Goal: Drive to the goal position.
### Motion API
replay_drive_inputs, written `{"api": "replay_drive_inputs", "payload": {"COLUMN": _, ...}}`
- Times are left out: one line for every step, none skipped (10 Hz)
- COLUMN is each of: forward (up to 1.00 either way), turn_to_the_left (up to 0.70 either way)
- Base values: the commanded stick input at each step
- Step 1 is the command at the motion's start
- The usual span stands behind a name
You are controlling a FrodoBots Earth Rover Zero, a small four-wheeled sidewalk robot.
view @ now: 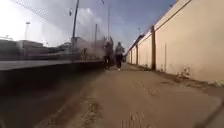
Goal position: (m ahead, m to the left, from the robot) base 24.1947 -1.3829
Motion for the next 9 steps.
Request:
{"api": "replay_drive_inputs", "payload": {"forward": 0.85, "turn_to_the_left": 0.0}}
{"api": "replay_drive_inputs", "payload": {"forward": 0.85, "turn_to_the_left": 0.0}}
{"api": "replay_drive_inputs", "payload": {"forward": 0.85, "turn_to_the_left": -0.27}}
{"api": "replay_drive_inputs", "payload": {"forward": 0.85, "turn_to_the_left": -0.23}}
{"api": "replay_drive_inputs", "payload": {"forward": 0.85, "turn_to_the_left": -0.08}}
{"api": "replay_drive_inputs", "payload": {"forward": 0.85, "turn_to_the_left": 0.0}}
{"api": "replay_drive_inputs", "payload": {"forward": 0.85, "turn_to_the_left": 0.0}}
{"api": "replay_drive_inputs", "payload": {"forward": 0.85, "turn_to_the_left": 0.0}}
{"api": "replay_drive_inputs", "payload": {"forward": 0.85, "turn_to_the_left": 0.0}}
